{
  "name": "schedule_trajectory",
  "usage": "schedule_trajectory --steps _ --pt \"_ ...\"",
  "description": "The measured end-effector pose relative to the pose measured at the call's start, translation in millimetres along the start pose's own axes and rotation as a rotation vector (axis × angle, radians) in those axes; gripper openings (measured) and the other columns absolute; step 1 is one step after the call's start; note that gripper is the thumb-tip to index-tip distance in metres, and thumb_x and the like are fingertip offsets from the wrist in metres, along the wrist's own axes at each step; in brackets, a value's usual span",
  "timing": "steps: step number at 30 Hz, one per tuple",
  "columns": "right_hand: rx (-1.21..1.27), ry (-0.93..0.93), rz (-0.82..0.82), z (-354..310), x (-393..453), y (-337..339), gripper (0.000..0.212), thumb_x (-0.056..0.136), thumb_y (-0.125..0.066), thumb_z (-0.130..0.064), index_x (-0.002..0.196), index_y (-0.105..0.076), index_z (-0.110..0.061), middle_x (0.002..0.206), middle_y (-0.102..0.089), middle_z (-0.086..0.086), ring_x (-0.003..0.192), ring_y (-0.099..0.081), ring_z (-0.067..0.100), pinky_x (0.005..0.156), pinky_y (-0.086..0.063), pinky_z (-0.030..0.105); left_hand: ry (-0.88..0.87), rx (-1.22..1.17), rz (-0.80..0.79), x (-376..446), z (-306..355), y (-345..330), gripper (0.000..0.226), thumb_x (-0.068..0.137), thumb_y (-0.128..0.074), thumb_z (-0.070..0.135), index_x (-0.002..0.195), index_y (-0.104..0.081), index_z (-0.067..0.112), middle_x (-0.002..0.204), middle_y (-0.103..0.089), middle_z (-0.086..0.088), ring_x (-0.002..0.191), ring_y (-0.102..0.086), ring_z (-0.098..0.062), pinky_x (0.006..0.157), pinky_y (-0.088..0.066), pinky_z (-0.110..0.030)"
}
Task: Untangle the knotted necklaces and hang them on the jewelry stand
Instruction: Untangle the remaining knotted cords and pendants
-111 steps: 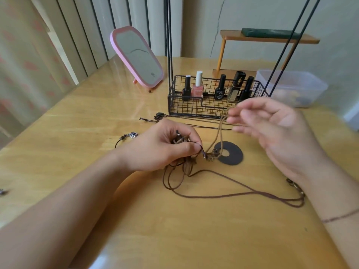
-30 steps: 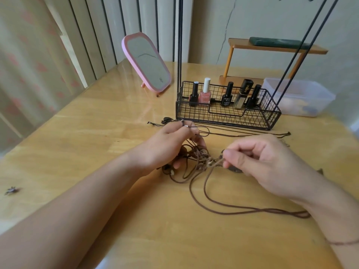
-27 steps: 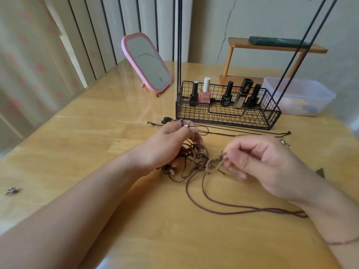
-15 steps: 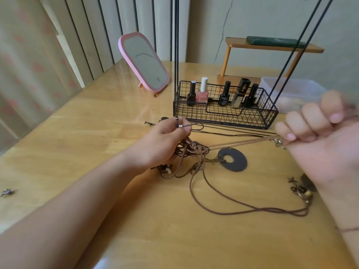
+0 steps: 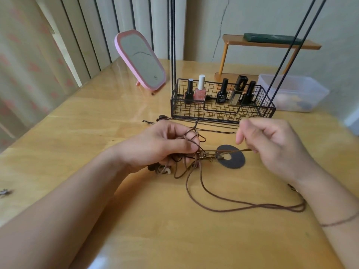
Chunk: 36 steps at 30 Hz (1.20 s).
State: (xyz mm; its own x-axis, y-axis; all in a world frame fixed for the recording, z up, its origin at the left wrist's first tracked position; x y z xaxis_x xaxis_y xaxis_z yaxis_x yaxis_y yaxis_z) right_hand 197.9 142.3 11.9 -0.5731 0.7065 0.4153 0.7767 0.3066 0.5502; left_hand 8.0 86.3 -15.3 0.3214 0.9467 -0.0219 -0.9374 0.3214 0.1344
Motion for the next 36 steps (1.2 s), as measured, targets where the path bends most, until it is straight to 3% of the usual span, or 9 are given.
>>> schedule_trajectory --steps 3,5,9,12,15,22,29,32,36 --pt "-0.197 0.028 -0.1 -3.7 -3.1 -10.2 0.035 0.087 -0.061 -0.058 0.071 -0.069 -0.028 0.064 -0.061 -0.015 0.062 -0.056 0.009 0.056 -0.038 0.014 0.004 -0.021 -0.012 0.7 1.2 -2.7 0.01 0.09 -0.054 0.019 0.086 -0.063 0.017 0.065 -0.062 -0.005 0.051 -0.046 -0.018 0.039 -0.032 -0.018" --pt "-0.264 0.031 -0.144 -4.7 -4.9 -15.5 0.024 0.082 -0.067 -0.054 0.073 -0.07 -0.032 0.066 -0.06 -0.022 0.065 -0.057 0.008 0.058 -0.038 0.013 -0.014 -0.039 -0.039 1.4 2.5 -5.7 0.012 0.091 -0.048 0.016 0.087 -0.06 0.018 0.067 -0.063 -0.008 0.057 -0.04 -0.028 0.039 -0.03 -0.022" --pt "-0.303 0.074 -0.156 -6.9 -7.1 -21.6 0.008 0.082 -0.077 -0.039 0.084 -0.072 -0.034 0.077 -0.062 -0.021 0.078 -0.06 0.007 0.065 -0.042 0.015 -0.022 -0.086 -0.053 0.5 3.7 -8.5 0.01 0.091 -0.044 0.016 0.096 -0.053 0.018 0.066 -0.063 -0.011 0.057 -0.044 -0.024 0.04 -0.032 -0.021" --pt "-0.248 0.137 -0.084 -15.2 -9.4 -25.0 0.014 0.082 -0.076 -0.035 0.093 -0.074 -0.026 0.091 -0.063 -0.014 0.089 -0.062 0.01 0.075 -0.048 0.021 -0.031 -0.083 -0.064 -0.1 4.6 -9.8 0.014 0.091 -0.043 0.016 0.103 -0.05 0.018 0.066 -0.063 -0.01 0.055 -0.047 -0.02 0.04 -0.033 -0.019" --pt "-0.194 0.2 0.019 -26.4 -11.6 -26.5 0.018 0.083 -0.07 -0.037 0.085 -0.072 -0.019 0.096 -0.062 -0.008 0.096 -0.061 0.013 0.082 -0.049 0.025 -0.035 -0.104 -0.084 -0.1 5.7 -11.3 0.016 0.092 -0.041 0.014 0.105 -0.049 0.018 0.066 -0.063 -0.011 0.055 -0.048 -0.021 0.04 -0.034 -0.018" --pt "-0.139 0.305 0.069 -40.1 -14.9 -29.6 0.013 0.083 -0.071 -0.026 0.087 -0.07 -0.014 0.088 -0.064 -0.007 0.087 -0.061 0.014 0.075 -0.049 0.027 -0.053 -0.137 -0.172 -0.5 7.2 -18.4 0.019 0.094 -0.037 0.009 0.109 -0.046 0.016 0.07 -0.062 -0.012 0.056 -0.05 -0.018 0.043 -0.035 -0.018" --pt "-0.072 0.174 -0.044 -31.9 -14.2 -33.8 0.019 0.082 -0.072 -0.038 0.098 -0.076 -0.027 0.09 -0.068 -0.02 0.092 -0.064 0.008 0.078 -0.044 0.012 -0.059 -0.133 -0.219 -1.6 5.9 -22.0 0.031 0.089 -0.036 0.001 0.114 -0.046 0.018 0.067 -0.061 -0.012 0.054 -0.048 -0.02 0.044 -0.034 -0.017" --pt "-0.016 0.149 -0.045 -35.0 -15.2 -34.2 0.019 0.079 -0.077 -0.026 0.094 -0.073 -0.037 0.084 -0.07 -0.02 0.083 -0.066 0.002 0.073 -0.045 0.009 -0.055 -0.13 -0.208 -1.1 4.5 -20.7 0.035 0.086 -0.036 0.001 0.116 -0.045 0.016 0.067 -0.06 -0.014 0.052 -0.042 -0.024 0.044 -0.033 -0.019" --pt "0.043 0.079 -0.086 -37.6 -15.4 -36.2 0.029 0.078 -0.08 -0.015 0.086 -0.072 -0.042 0.08 -0.071 -0.021 0.072 -0.063 0.0 0.065 -0.045 0.008 -0.053 -0.131 -0.21 -1.0 5.2 -22.4 0.035 0.084 -0.036 -0.001 0.114 -0.042 0.015 0.065 -0.059 -0.012 0.048 -0.044 -0.014 0.043 -0.033 -0.016"
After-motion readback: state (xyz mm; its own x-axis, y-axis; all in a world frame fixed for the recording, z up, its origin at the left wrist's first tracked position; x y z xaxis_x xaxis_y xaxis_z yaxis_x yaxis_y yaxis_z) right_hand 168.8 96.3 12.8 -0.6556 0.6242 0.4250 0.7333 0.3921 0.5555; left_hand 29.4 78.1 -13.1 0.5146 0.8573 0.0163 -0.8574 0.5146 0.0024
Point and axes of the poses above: each hand's wrist, its own x-axis towards the middle knuckle, its own y-axis out of the back of the hand, z = x × y, the point moved 6 cm from there along x, towards the middle knuckle
